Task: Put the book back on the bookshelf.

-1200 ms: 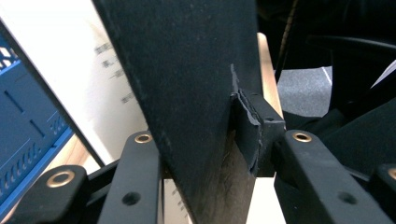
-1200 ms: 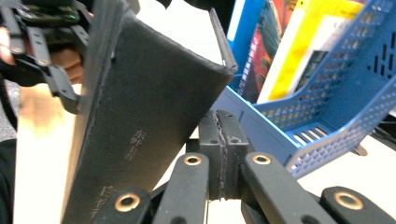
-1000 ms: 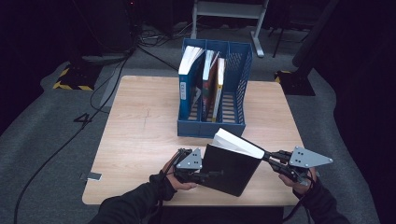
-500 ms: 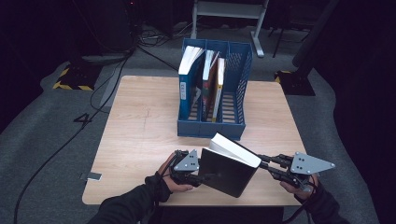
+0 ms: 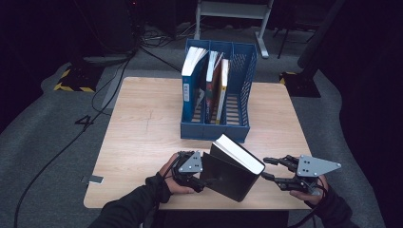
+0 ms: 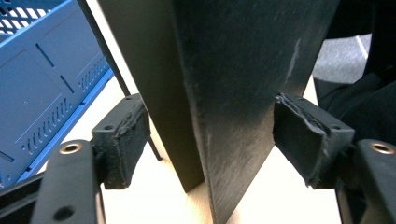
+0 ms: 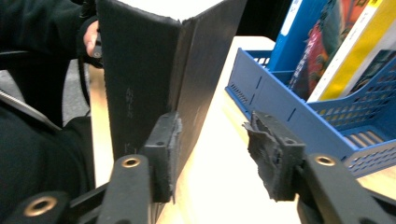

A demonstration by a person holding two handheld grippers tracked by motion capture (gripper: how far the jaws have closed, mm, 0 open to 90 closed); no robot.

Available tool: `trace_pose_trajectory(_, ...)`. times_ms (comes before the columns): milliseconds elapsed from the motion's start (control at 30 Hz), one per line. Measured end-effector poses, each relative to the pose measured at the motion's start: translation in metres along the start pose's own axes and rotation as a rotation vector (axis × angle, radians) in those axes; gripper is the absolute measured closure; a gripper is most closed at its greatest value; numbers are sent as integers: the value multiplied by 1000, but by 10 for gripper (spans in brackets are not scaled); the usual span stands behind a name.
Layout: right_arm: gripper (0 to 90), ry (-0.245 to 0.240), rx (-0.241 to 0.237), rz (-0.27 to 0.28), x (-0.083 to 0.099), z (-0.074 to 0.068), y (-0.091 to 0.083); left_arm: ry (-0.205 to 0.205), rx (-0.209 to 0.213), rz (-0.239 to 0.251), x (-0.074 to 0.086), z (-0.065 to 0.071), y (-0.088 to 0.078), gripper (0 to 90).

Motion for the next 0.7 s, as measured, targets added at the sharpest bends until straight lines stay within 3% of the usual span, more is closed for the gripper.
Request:
trace_pose_trajectory(67, 436, 8, -16, -11, 2, -2, -1, 13, -1, -15, 2, 0, 2, 278)
trace_pose_trajectory(200, 394, -5, -46, -31, 5, -12, 1, 22, -6, -42, 7, 1, 7, 281)
trace_pose_trajectory(333, 349, -18, -83, -59, 7, -31, 16, 22, -29, -35, 7, -1, 10, 301)
trace_pose_trajectory(433, 313, -27, -58, -69, 6, -36, 25, 23, -42, -37, 8, -1, 12, 292)
trace_pose_trajectory(600, 334, 18, -29, -27, -2, -31, 33, 22, -66, -53, 11, -5, 19, 259)
trace_pose_trajectory(700, 347, 44, -5, -17, -8, -30, 37, -4, -71, -97, 17, -9, 27, 169)
Point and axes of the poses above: each handheld gripper's, and its own axes: y roughly forward along the jaws, x roughly out of its underside, z roughly to its right, the point moved 9 cm from there along y, roughly forward along the jaws, and after that the axes turned 6 degrees about y, right-handed, at the moved point
